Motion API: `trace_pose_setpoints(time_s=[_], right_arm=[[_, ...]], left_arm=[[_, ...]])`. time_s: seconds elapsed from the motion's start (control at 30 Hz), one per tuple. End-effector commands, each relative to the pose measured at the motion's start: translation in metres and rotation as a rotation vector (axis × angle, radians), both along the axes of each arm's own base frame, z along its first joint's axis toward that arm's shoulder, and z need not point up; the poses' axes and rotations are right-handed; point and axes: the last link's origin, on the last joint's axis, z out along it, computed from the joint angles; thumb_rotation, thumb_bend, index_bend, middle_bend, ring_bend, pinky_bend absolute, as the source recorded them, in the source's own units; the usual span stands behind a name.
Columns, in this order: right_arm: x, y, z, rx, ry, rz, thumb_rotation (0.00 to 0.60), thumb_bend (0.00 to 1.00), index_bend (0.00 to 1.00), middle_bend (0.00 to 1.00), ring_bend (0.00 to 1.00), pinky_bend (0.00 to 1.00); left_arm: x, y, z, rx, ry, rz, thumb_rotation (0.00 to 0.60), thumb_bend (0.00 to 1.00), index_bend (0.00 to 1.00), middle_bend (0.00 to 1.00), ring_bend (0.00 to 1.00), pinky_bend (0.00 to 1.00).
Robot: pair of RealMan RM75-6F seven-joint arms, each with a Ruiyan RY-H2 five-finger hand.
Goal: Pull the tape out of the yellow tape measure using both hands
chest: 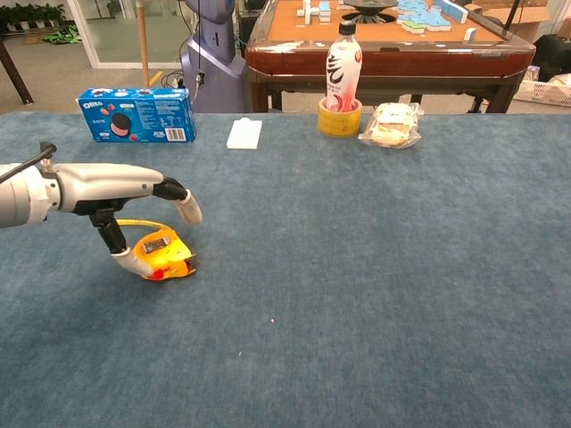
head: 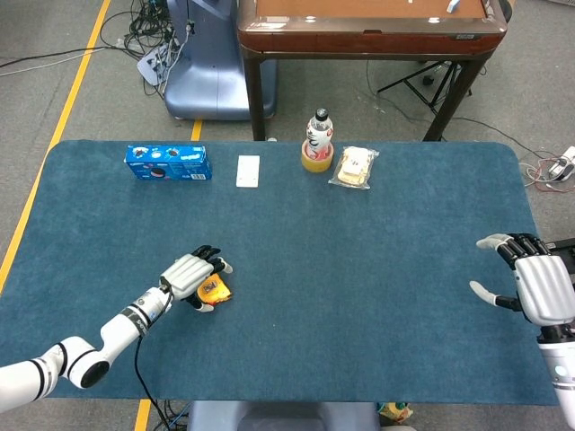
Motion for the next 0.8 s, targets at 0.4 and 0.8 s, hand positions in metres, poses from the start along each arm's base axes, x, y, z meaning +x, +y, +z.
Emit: trace_pose_setpoints(time_s=[0.4, 0.8], right_arm=[[0.002, 0.000, -0.004, 0.012, -0.003, 0.006, 0.600, 0.24, 0.34, 0.33, 0.27, 0.22], [0.006, 0.002, -0.008, 0.023, -0.006, 0.014, 0.600, 0.24, 0.34, 0.33, 0.27, 0.22]], left_arm=[[-0.014, -0.009, 0.009, -0.002, 0.060, 0.041, 0.600, 0.11, 0.29, 0.26, 0.05, 0.00], [-0.023, -0.023, 0.013, 0.041, 0.053, 0.042, 0.600, 0.11, 0.30, 0.29, 0.07, 0.00]])
